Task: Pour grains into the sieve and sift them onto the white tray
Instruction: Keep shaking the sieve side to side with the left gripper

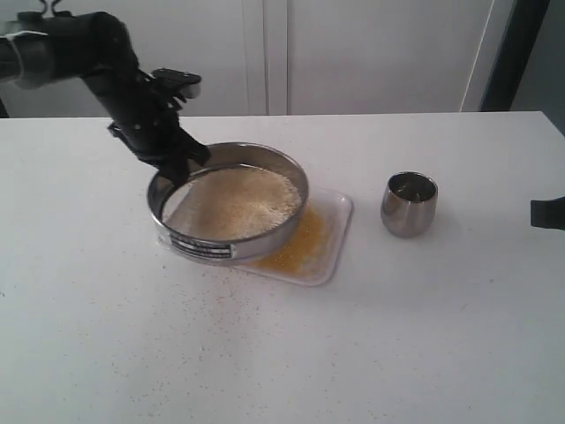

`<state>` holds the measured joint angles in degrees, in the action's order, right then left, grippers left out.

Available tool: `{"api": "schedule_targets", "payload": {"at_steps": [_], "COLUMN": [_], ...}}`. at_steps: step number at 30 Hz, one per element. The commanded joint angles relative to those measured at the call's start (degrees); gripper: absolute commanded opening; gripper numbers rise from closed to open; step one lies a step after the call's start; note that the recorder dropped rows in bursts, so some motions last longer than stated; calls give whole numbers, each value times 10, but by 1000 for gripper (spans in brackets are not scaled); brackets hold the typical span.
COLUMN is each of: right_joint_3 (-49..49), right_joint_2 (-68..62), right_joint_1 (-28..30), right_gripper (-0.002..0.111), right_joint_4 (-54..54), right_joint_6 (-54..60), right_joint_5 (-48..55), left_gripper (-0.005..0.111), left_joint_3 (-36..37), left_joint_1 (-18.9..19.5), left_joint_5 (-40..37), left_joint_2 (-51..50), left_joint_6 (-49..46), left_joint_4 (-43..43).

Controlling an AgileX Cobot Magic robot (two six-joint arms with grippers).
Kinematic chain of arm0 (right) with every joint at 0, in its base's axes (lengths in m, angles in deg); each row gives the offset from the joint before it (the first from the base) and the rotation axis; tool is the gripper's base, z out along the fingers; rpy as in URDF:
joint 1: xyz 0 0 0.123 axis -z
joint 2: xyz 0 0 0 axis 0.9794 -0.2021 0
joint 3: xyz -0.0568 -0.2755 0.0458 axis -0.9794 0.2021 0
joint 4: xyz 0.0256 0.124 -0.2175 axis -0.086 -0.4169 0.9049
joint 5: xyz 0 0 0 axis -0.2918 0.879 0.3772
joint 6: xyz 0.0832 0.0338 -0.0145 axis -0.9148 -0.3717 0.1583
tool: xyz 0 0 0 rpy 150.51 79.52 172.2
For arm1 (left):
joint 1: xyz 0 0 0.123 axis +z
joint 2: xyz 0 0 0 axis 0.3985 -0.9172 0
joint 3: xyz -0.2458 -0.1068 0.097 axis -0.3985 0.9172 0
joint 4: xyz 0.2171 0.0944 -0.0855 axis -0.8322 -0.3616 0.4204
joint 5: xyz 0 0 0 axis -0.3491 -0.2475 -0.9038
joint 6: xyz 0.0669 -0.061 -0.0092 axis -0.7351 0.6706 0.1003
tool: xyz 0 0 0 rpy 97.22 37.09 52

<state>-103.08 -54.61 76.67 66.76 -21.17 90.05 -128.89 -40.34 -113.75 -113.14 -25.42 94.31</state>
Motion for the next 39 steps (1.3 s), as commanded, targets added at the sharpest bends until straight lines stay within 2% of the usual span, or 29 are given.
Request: {"api": "schedule_targets", "payload": {"at_steps": [1, 3, 5, 7, 9, 12, 15, 17, 19, 22, 25, 26, 28, 30, 32, 35, 37, 38, 39], "right_joint_3": [2, 2, 2, 2, 2, 2, 2, 2, 2, 2, 2, 2, 2, 2, 2, 2, 2, 2, 2], "right_joint_2": [5, 5, 5, 5, 5, 5, 5, 5, 5, 5, 5, 5, 5, 5, 5, 5, 5, 5, 5], "right_joint_1": [5, 5, 5, 5, 5, 5, 5, 5, 5, 5, 5, 5, 5, 5, 5, 5, 5, 5, 5], "right_gripper": [0, 0, 0, 0, 0, 0, 0, 0, 0, 0, 0, 0, 0, 0, 0, 0, 0, 0, 0], "right_joint_4": [0, 0, 0, 0, 0, 0, 0, 0, 0, 0, 0, 0, 0, 0, 0, 0, 0, 0, 0], "right_joint_6": [3, 3, 3, 3, 3, 3, 3, 3, 3, 3, 3, 3, 3, 3, 3, 3, 3, 3, 3], "right_joint_5": [-5, -5, -5, -5, -5, -5, -5, -5, -5, -5, -5, -5, -5, -5, -5, -5, -5, -4, -5], "left_gripper": [0, 0, 0, 0, 0, 0, 0, 0, 0, 0, 0, 0, 0, 0, 0, 0, 0, 0, 0], "left_joint_3": [-2, -2, -2, -3, -3, -3, 0, 0, 0, -2, -2, -2, -2, -2, -2, -2, -2, -2, -2], "left_joint_1": [14, -17, -39, -31, -4, 35, 10, -23, -34, -2, 34, 34, 10, -30, -57, -39, -16, -11, -17], "left_joint_5": [19, 24, 23, 15, 3, -2, 14, 15, 13, 4, -1, 0, -1, -12, -21, -15, -3, 5, 6], "left_joint_2": [14, 7, 6, 9, 15, 20, 13, 12, 16, 25, 32, 32, 28, 23, 22, 31, 35, 35, 31], "left_joint_6": [16, -33, -55, -39, -21, 25, -9, -53, -35, 6, 40, 39, 22, -11, -18, 62, 123, 103, 41], "left_joint_4": [87, 117, 89, 63, 49, 71, 148, 133, 84, 45, 66, 76, 79, 46, -27, -126, -97, -46, 13]}}
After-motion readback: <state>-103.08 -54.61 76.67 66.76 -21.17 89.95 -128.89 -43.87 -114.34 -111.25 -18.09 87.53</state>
